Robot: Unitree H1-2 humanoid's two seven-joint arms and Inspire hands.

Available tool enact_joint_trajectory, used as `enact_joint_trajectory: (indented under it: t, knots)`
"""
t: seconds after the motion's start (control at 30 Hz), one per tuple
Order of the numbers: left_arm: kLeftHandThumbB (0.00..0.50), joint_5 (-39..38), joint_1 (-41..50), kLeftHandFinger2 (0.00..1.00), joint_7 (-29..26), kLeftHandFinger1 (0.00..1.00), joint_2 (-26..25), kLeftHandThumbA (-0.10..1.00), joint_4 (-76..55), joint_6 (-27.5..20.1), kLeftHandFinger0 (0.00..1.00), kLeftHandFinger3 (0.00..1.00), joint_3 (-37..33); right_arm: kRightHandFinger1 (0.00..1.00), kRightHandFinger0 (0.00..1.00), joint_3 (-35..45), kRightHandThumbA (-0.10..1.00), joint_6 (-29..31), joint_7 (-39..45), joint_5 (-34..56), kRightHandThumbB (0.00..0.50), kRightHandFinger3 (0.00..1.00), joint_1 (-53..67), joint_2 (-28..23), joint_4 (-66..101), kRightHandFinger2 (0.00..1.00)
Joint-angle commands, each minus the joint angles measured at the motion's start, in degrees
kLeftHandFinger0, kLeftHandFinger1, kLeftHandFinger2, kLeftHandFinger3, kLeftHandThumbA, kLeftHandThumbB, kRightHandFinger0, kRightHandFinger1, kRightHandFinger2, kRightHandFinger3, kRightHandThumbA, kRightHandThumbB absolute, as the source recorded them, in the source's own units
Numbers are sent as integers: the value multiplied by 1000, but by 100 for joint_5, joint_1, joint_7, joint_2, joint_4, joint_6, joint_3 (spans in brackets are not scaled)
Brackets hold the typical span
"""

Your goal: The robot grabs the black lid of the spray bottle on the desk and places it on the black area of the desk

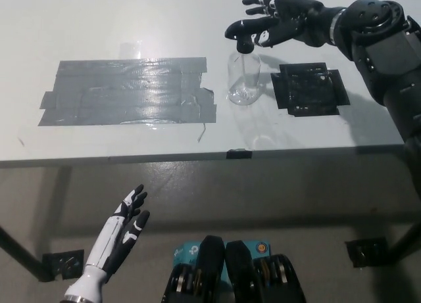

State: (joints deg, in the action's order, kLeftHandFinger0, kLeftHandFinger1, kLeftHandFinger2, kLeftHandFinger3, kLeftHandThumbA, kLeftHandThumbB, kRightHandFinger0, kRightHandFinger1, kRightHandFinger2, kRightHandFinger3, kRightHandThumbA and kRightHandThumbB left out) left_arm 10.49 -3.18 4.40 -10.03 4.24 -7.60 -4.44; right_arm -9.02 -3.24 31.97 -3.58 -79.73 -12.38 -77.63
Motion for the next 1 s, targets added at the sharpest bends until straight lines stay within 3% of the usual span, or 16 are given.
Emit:
enact_joint_trajectory:
  t: [0.0, 0.63, 0.7, 0.73, 0.77, 0.8, 0.83, 0.87, 0.9, 0.97]
  knots:
    - [39, 81, -61, 1000, 28, 1000, -125, 938, -176, -103, 1000, 1000, -13, 1000, 1000, 101, 569, 187, 69, 62, 500, 1000, -480, 6, -30, 1000]
    - [54, 115, -140, 1000, 30, 1000, -154, 962, -176, -92, 1000, 1000, -6, 1000, 1000, -73, 537, 301, -54, -202, 500, 1000, -449, -14, -148, 1000]
    - [46, 116, -164, 1000, 21, 1000, -150, 956, -157, -104, 1000, 1000, -8, 1000, 1000, -67, 494, 301, -119, -213, 500, 1000, -461, -21, -185, 1000]
    - [46, 120, -165, 1000, 21, 1000, -156, 956, -151, -119, 1000, 1000, -11, 1000, 1000, -42, 434, 306, -129, -194, 500, 1000, -457, -16, -177, 1000]
    - [45, 118, -168, 1000, 24, 1000, -161, 956, -148, -118, 1000, 1000, -11, 960, 977, -17, 276, 315, -171, -178, 499, 1000, -450, -9, -180, 1000]
    - [45, 114, -172, 1000, 28, 1000, -165, 956, -146, -107, 1000, 1000, -10, 907, 920, 8, 272, 326, -230, -166, 500, 1000, -441, -1, -192, 1000]
    - [54, 117, -186, 1000, 35, 1000, -173, 961, -142, -105, 1000, 1000, -13, 634, 606, 15, 140, 309, -337, -172, 476, 848, -435, 14, -195, 753]
    - [54, 103, -208, 1000, 47, 1000, -165, 962, -146, -84, 1000, 1000, -19, 456, 412, -67, -13, 435, -513, -278, 440, 615, -413, 26, -162, 522]
    - [55, 88, -215, 1000, 55, 1000, -168, 964, -143, -85, 1000, 1000, -18, 345, 336, -154, -86, 600, -615, -378, 415, 485, -380, 33, -123, 390]
    - [51, 87, -227, 1000, 61, 1000, -181, 971, -142, -101, 1000, 1000, -21, 305, 332, -174, -100, 667, -681, -397, 403, 415, -357, 37, -113, 342]
